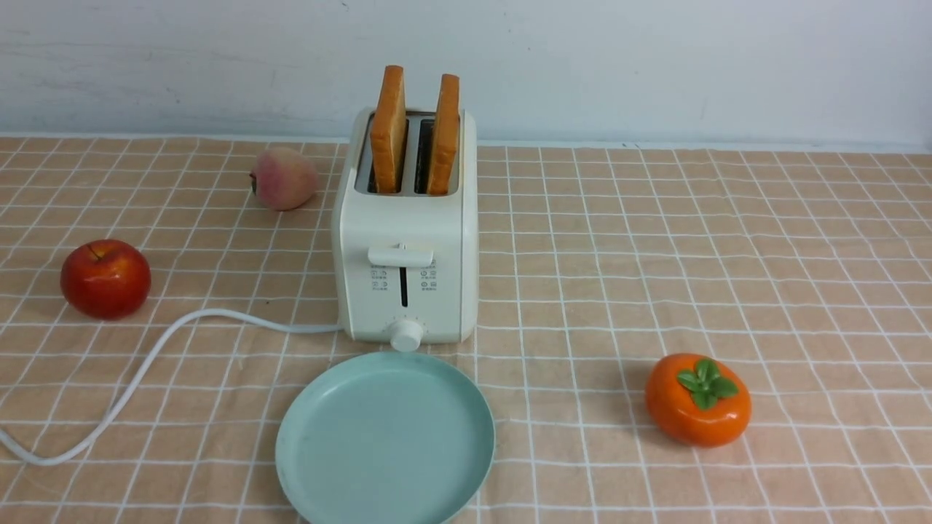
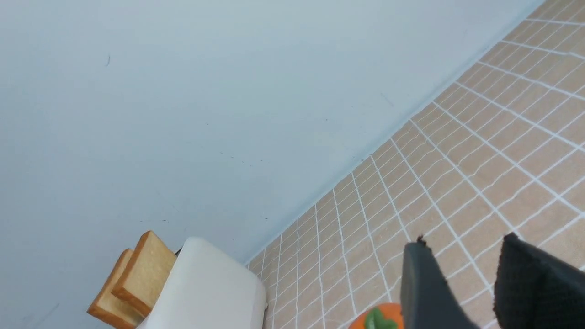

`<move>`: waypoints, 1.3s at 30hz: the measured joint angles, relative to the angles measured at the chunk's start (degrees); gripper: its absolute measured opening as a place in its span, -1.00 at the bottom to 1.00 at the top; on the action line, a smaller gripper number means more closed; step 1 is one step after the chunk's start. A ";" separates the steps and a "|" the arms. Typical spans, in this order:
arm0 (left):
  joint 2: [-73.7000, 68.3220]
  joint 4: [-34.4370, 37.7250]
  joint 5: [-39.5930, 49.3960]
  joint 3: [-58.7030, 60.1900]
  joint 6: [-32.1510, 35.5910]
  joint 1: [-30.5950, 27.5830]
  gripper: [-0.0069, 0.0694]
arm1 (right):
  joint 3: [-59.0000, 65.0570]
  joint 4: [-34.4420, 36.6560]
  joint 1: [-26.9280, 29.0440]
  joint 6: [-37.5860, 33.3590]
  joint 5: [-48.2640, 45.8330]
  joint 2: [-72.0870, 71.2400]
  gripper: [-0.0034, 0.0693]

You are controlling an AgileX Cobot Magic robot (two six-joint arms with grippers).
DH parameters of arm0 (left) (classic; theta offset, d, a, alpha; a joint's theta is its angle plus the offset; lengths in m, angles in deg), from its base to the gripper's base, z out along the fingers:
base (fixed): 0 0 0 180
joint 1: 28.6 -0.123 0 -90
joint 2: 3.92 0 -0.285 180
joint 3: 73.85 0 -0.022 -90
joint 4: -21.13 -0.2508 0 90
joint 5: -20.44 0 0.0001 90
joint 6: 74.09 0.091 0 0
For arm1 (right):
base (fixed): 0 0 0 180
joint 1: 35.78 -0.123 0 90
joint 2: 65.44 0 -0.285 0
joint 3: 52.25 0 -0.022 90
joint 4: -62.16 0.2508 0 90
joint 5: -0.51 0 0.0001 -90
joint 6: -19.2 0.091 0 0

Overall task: Take toasted bread from bread machine on light coffee tablecloth place on plate.
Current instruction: 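Reach for a toast slice standing in the toaster with the left gripper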

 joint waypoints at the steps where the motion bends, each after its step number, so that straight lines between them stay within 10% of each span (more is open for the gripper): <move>1: -0.58 -0.47 3.19 -1.75 0.42 0.00 -0.86 | 0.00 0.15 -0.06 0.16 0.00 0.00 -0.25; 9: -18.83 -16.00 27.88 -22.19 7.88 0.00 -0.86 | -16.28 -3.24 -4.95 -0.19 -20.93 5.38 -0.53; 17: -49.62 -20.56 44.67 -47.90 10.30 0.00 -0.86 | -39.10 -3.49 -10.14 -19.19 -55.40 36.94 -0.95; 33: -86.29 -5.89 53.17 -84.87 32.96 0.00 -0.83 | -41.97 9.55 -10.27 -29.94 -53.89 47.10 -0.93; 39: -94.16 5.49 40.82 -86.04 43.88 0.00 -0.34 | -41.97 9.60 -10.27 -29.94 -51.03 47.10 -0.91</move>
